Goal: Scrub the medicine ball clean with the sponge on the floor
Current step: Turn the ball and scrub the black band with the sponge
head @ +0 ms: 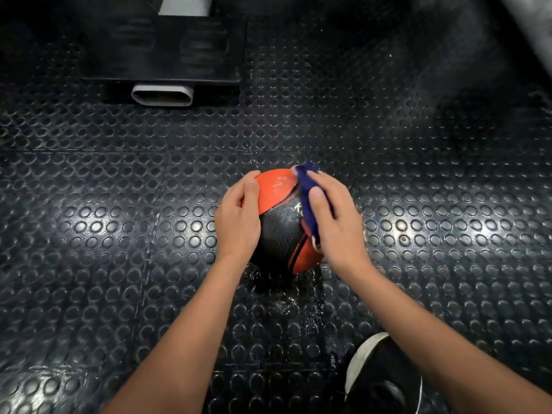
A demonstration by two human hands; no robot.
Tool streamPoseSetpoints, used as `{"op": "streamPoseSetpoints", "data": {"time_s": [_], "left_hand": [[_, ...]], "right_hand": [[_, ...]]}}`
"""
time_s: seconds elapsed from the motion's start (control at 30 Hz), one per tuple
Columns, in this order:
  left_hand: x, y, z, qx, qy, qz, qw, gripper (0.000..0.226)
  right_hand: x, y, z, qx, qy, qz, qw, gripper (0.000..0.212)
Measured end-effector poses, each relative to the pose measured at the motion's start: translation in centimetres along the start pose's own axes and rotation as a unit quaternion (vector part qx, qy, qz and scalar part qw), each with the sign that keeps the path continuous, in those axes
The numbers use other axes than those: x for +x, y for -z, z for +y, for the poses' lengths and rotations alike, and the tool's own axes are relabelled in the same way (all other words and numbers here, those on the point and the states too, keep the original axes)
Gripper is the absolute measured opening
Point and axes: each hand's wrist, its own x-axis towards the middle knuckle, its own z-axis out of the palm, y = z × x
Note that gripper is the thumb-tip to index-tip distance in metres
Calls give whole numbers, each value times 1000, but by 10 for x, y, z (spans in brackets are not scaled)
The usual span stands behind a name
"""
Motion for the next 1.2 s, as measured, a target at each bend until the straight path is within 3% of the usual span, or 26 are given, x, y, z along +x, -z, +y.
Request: {"op": "streamPoseSetpoints", "data": {"time_s": [0.07,0.17,0.23,0.33,0.4,0.47,0.53,0.6,0.67,0.73,0.8,0.87,0.9,0.97,1.07,1.13,1.2], "left_hand": [[-3,-1,0,-1,-6,2,1000,42],[-4,-8,6,16,-10,10,1000,42],[-2,-11,10,19,-5,17,1000,43],[5,-8,9,12,13,13,1000,39],[6,-3,6,0,18,10,1000,38],[4,0,4,-14,15,11,1000,40],[0,-1,3,-8,7,8,1000,42],[-4,-6,6,5,-1,8,1000,39],[-3,-9,9,13,0,16,1000,35],[0,-9,10,17,4,13,1000,37],[1,-6,5,16,-4,8,1000,42],[-1,-4,0,6,-17,9,1000,46],[-2,-3,-2,0,-20,10,1000,47],[-3,-3,-2,-5,-22,11,1000,47],[-4,-6,3,8,-14,10,1000,44],[-3,-6,5,7,-10,6,1000,44],[-1,-3,5,3,-5,0,1000,44]], "right_hand": [[-1,-4,18,2,16,-13,1000,42],[18,0,36,152,-207,12,966,73],[28,5,34,144,-274,-6,951,85],[23,0,4,35,-143,-14,989,50],[12,-5,-5,-28,-12,-17,999,41],[8,-7,2,-32,32,-23,999,36],[15,-3,13,59,-79,-13,995,27],[26,4,21,150,-251,-1,956,35],[35,8,21,146,-302,-21,942,40],[34,5,11,89,-207,-5,974,33],[22,2,-6,-11,-21,-19,1000,31],[15,0,-6,-80,116,-73,987,35],[14,0,-2,-68,119,-80,987,34],[20,3,10,39,-21,-38,998,28],[38,10,31,121,-292,-39,948,40],[42,11,32,99,-333,-47,936,46],[35,8,18,67,-270,-23,960,43]]}}
